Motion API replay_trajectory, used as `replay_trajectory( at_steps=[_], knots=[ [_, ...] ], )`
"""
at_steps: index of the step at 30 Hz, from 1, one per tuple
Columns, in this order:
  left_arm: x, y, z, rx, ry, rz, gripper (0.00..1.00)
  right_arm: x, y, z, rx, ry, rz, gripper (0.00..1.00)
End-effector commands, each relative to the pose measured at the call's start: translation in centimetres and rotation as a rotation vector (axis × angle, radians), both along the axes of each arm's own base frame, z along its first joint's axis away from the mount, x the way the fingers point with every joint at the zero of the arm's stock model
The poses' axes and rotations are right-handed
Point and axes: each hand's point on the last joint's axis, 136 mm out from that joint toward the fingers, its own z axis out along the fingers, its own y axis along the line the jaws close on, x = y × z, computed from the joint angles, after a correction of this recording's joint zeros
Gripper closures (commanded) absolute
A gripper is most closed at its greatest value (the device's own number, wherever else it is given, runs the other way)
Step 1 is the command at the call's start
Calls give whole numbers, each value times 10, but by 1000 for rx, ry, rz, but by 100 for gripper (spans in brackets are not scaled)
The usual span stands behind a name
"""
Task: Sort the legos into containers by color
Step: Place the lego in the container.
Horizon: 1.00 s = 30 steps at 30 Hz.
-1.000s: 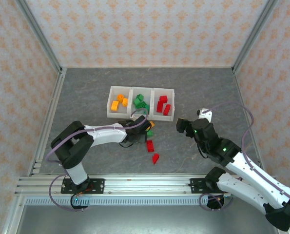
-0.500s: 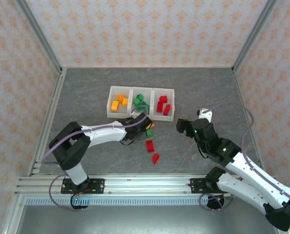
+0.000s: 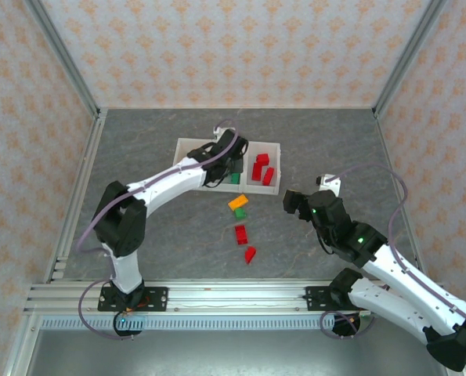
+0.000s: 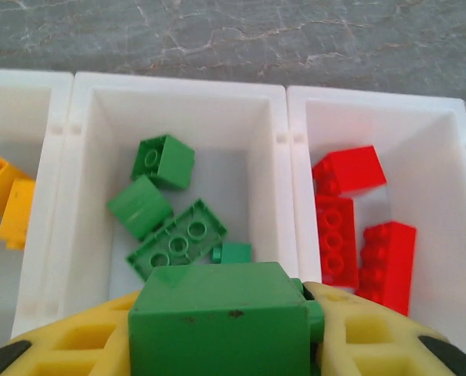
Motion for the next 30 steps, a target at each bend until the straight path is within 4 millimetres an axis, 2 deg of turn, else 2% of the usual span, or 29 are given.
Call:
replay_trajectory(
  at_steps=[1,8,15,21,25,28,30],
  knots=[
    [22,1,-19,63,4,7,66,1,-7,0,-7,-15,-36,0],
    [55,1,-37,40,17,35,65,1,-9,1,-7,-19,-41,0],
    [68,3,-41,5,11,36,55,2,-9,-1,-13,-17,-42,0],
    [69,3,-34,0,-2,29,40,3,-8,-3,-26,-6,-43,0],
    [66,2,-21,-12,-13,12,38,3,-9,-4,-28,-6,-47,0],
    [56,3,-9,-40,-11,-1,34,3,-10,-4,-28,-5,-51,0],
    [42,5,0,-79,-25,-10,25,3,-10,-4,-26,-5,-52,0]
  ],
)
